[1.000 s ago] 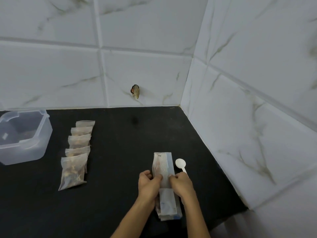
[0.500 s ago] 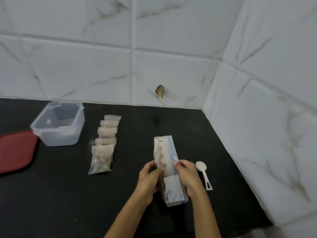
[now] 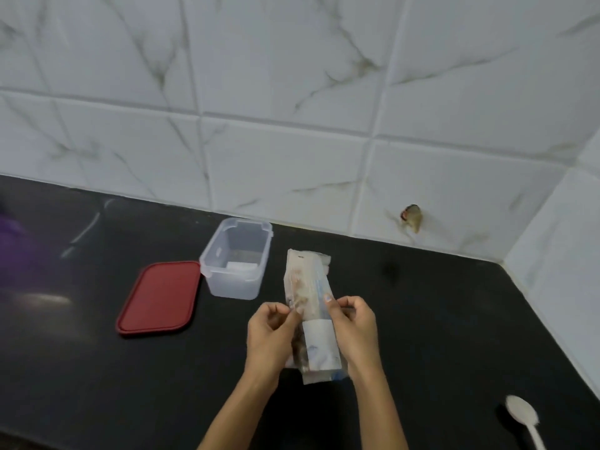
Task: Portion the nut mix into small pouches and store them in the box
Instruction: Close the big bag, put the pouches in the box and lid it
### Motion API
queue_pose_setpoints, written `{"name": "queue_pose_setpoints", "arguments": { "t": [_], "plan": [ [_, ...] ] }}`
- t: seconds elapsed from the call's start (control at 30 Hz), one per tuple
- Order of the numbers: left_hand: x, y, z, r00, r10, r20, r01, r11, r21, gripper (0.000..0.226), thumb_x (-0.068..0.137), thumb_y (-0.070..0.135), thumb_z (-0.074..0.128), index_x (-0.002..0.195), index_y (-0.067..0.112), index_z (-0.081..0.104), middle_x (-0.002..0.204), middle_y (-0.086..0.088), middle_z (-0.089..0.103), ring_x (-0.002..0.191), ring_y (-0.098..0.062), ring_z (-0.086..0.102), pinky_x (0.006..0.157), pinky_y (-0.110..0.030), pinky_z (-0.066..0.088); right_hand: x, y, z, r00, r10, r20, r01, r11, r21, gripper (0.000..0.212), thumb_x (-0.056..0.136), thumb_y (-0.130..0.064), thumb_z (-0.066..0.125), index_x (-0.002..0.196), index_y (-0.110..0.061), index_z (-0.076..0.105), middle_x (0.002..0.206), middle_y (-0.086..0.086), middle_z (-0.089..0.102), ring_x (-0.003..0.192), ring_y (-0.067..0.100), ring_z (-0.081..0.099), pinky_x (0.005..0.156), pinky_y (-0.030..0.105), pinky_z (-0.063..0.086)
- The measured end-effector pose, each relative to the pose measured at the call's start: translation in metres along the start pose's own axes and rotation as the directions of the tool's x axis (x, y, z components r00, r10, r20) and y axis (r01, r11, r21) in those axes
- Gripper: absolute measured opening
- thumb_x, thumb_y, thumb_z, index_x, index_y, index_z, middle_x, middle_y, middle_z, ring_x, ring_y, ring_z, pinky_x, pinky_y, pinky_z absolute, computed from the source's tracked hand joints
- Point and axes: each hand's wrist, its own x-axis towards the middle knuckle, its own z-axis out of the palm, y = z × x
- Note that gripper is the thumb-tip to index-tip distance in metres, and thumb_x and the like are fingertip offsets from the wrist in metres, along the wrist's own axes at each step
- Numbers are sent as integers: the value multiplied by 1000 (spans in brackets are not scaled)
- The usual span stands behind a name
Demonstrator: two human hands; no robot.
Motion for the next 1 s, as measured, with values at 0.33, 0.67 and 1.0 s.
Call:
{"name": "queue_pose_setpoints", "arguments": {
  "t": [0.33,0.67,1.0],
  "plan": [
    [88,55,-82,993,67,97,-71,997,38,13,94,7,55,103,4,65,90,-15,70,76,-22,66,65,-34,55,19,-48,100,985,-79,153,96,990,-108,38,91,-23,61,127,-30,52,118,-8,56,97,7,59,72,26,56],
    [180,95,-103,946,-40,321,-71,942,328,32,84,-4,49,54,7,50,57,-5,46,54,-12,48,65,-28,52,86,-97,156,988,-32,152,100,880,-465,23,91,-10,59,111,-8,68,115,10,65,95,22,64,84,36,57],
    [231,102,-104,869,-248,429,-119,736,666,23,80,-6,48,62,8,52,66,-7,52,68,-20,55,78,-35,52,118,-102,183,965,155,213,31,738,-675,23,86,-11,63,107,-3,68,104,12,67,84,19,60,65,23,45]
  ]
}}
